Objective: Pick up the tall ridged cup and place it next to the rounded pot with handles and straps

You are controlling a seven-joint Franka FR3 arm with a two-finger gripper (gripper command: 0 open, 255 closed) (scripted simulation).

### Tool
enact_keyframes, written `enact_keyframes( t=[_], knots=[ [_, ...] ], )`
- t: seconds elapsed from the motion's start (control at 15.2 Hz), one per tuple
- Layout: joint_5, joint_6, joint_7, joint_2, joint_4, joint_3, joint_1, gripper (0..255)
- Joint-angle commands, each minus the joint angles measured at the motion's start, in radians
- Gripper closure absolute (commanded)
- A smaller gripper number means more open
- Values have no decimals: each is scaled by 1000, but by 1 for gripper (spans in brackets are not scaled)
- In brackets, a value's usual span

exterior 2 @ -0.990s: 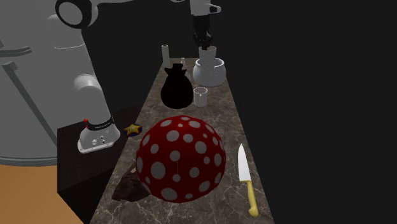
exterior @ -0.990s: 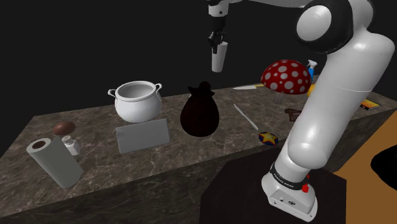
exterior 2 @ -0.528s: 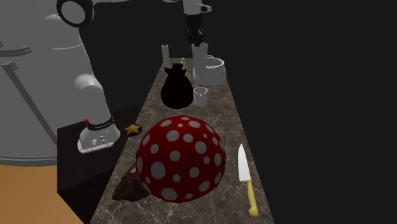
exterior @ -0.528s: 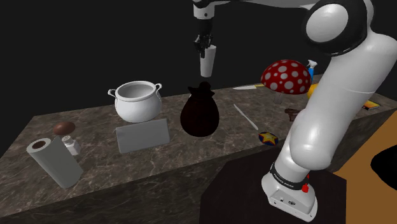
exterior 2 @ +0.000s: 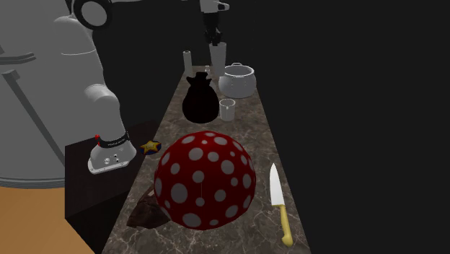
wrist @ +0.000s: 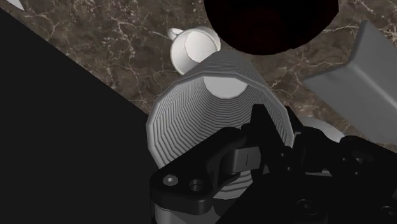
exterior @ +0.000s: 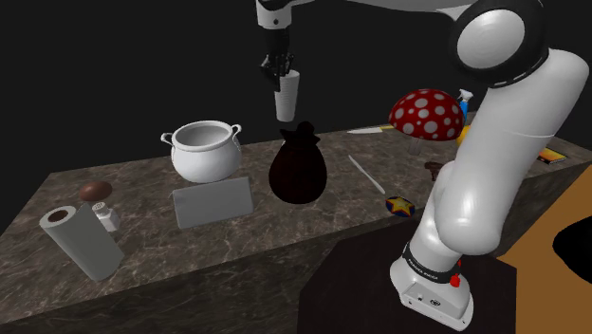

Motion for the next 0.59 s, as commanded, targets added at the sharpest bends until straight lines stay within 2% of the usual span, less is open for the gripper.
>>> enact_keyframes(
  t=[0.0,0.33,0.53],
  knots=[
    [4,-10,45,27,32,22,22,255],
    [10,-46,162,108,138,78,85,255],
    [9,-2,166,97,83,78,85,255]
  ],
)
